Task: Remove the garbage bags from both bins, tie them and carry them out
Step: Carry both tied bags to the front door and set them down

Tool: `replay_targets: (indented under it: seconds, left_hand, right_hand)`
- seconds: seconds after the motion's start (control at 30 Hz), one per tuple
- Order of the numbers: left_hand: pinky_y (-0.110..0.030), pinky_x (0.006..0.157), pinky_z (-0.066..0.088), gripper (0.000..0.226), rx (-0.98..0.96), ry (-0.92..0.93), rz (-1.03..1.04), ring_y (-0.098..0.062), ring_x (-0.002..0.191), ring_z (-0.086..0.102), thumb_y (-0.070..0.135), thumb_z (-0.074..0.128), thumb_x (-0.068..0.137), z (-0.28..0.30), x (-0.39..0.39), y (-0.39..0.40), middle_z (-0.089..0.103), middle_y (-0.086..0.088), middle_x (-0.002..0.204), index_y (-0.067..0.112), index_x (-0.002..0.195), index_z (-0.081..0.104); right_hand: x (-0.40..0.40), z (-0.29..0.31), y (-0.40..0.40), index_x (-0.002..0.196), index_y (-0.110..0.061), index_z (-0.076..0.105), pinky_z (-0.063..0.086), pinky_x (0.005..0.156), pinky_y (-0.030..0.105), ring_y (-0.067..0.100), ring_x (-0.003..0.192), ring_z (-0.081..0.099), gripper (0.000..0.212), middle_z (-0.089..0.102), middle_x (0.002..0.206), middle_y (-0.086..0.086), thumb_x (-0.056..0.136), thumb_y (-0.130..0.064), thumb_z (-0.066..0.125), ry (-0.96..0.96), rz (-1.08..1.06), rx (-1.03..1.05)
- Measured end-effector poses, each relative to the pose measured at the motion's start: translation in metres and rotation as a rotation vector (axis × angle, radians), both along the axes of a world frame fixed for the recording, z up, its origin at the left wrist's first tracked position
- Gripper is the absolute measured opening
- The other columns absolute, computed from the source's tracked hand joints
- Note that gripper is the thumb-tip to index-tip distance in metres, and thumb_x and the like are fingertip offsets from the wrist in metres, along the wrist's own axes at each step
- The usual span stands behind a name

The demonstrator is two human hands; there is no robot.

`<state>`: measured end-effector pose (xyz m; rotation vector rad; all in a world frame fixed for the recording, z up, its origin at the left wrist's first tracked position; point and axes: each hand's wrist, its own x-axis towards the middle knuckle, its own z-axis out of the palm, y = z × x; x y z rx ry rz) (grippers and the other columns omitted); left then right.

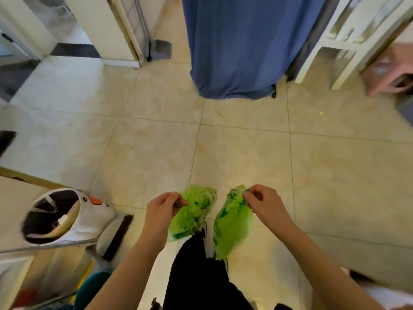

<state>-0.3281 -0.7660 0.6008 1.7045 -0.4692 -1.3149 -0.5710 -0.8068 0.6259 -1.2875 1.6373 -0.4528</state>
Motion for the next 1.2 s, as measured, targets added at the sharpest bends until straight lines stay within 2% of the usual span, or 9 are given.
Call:
replay_targets:
  seconds: [0.13,0.27,0.47,0.6,0.73,0.77,0.9,1.03,1.2]
  left_hand:
    - [-0.039,0.093,0.053,0.029,-0.022,-0.035,-0.249,-0.021,0.08,0.069,0.012,0.054,0.092,0.01,-0.021,-0.077,0.072,-0.013,0.073,0.007,0.071,0.073]
    - [-0.031,0.09,0.052,0.03,-0.034,-0.1,-0.439,-0.008,0.079,0.071,0.019,0.056,0.093,0.017,-0.051,-0.136,0.074,-0.005,0.072,0.013,0.071,0.075]
    - [-0.018,0.075,0.045,0.028,-0.137,-0.272,-0.748,-0.003,0.077,0.069,0.024,0.06,0.09,0.029,-0.114,-0.226,0.075,0.005,0.072,0.018,0.067,0.074]
    - [-0.024,0.077,0.05,0.025,-0.232,-0.31,-0.903,-0.011,0.075,0.072,0.022,0.061,0.091,0.039,-0.173,-0.272,0.076,0.003,0.072,0.017,0.071,0.075]
    - [-0.028,0.074,0.053,0.02,-0.238,-0.252,-0.907,-0.014,0.074,0.073,0.019,0.062,0.09,0.044,-0.243,-0.308,0.077,0.0,0.073,0.02,0.074,0.075]
    - [-0.03,0.074,0.054,0.019,-0.238,-0.235,-0.886,-0.016,0.074,0.073,0.018,0.062,0.09,0.046,-0.26,-0.315,0.077,-0.001,0.074,0.018,0.076,0.075]
    - [-0.027,0.072,0.054,0.017,-0.214,-0.157,-0.832,-0.015,0.078,0.074,0.018,0.06,0.092,0.051,-0.332,-0.335,0.078,-0.003,0.08,0.012,0.087,0.075]
    - [-0.02,0.071,0.058,0.016,-0.176,-0.043,-0.805,-0.014,0.085,0.074,0.011,0.055,0.095,0.054,-0.405,-0.355,0.078,-0.005,0.088,0.011,0.1,0.07]
    - [-0.028,0.077,0.055,0.02,-0.256,-0.119,-0.944,-0.014,0.079,0.071,0.01,0.053,0.095,0.055,-0.5,-0.379,0.075,-0.005,0.078,0.012,0.087,0.071]
  right_hand:
    - [-0.029,0.001,-0.046,0.072,-0.01,0.065,0.052,0.072,0.044,0.032,0.071,0.062,0.018,0.065,0.07,0.013,0.087,-0.02,0.059,0.044,-0.17,-0.038]
    - [-0.06,0.003,-0.082,0.074,-0.011,0.069,0.053,0.077,0.049,0.026,0.069,0.06,0.016,0.065,0.065,0.005,0.084,-0.015,0.058,0.028,-0.4,-0.036]
    - [-0.117,0.012,-0.122,0.066,-0.02,0.067,0.053,0.077,0.05,0.022,0.066,0.063,0.024,0.066,0.058,-0.001,0.084,-0.011,0.055,0.005,-0.681,-0.072]
    - [-0.163,0.017,-0.136,0.063,-0.02,0.067,0.053,0.069,0.044,0.032,0.068,0.065,0.026,0.066,0.057,-0.004,0.086,-0.014,0.055,0.024,-0.816,-0.127]
    - [-0.213,0.021,-0.152,0.071,-0.022,0.068,0.048,0.059,0.017,0.006,0.064,0.066,0.022,0.068,0.061,-0.01,0.088,-0.018,0.055,0.059,-0.87,-0.209]
    - [-0.228,0.023,-0.157,0.072,-0.02,0.069,0.048,0.06,0.015,0.004,0.064,0.066,0.021,0.069,0.061,-0.01,0.088,-0.018,0.055,0.053,-0.883,-0.221]
    - [-0.293,0.031,-0.173,0.072,-0.016,0.07,0.056,0.068,0.03,0.01,0.064,0.067,0.022,0.07,0.059,-0.007,0.086,-0.015,0.054,-0.032,-0.92,-0.243]
    - [-0.356,0.036,-0.184,0.069,-0.021,0.069,0.057,0.072,0.045,0.019,0.065,0.067,0.022,0.071,0.06,-0.005,0.085,-0.015,0.054,-0.108,-0.948,-0.252]
    - [-0.437,0.041,-0.194,0.071,-0.019,0.069,0.053,0.066,0.046,0.027,0.063,0.062,0.018,0.068,0.061,-0.002,0.085,-0.017,0.057,-0.092,-1.041,-0.277]
